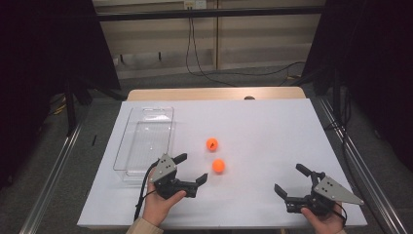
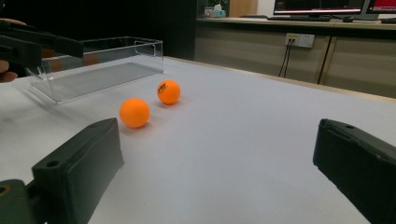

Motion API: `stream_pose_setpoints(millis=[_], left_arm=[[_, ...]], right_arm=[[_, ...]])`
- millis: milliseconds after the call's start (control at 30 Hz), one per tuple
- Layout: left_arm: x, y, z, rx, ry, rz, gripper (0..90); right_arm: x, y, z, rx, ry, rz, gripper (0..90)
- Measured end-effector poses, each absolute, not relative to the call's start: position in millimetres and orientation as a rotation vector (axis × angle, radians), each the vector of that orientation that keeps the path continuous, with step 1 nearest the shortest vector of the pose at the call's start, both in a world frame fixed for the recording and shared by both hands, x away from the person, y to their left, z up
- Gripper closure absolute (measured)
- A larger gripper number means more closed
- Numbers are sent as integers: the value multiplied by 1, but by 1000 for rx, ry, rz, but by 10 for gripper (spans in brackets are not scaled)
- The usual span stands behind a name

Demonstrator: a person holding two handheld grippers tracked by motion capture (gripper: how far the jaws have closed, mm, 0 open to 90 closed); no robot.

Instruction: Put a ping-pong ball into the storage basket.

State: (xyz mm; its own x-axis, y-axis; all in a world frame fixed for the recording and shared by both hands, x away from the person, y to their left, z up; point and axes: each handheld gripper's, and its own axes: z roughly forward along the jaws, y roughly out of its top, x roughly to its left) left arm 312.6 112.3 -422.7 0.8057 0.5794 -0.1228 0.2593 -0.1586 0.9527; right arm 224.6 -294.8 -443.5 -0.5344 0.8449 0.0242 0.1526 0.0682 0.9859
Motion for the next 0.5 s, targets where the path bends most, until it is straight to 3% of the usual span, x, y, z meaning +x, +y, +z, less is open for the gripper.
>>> stream_pose_setpoints(millis=[500], left_arm=[[318,99,-429,1796,672,290,24]], right_arm=[[225,-296,-443,988,1760,1514,7]])
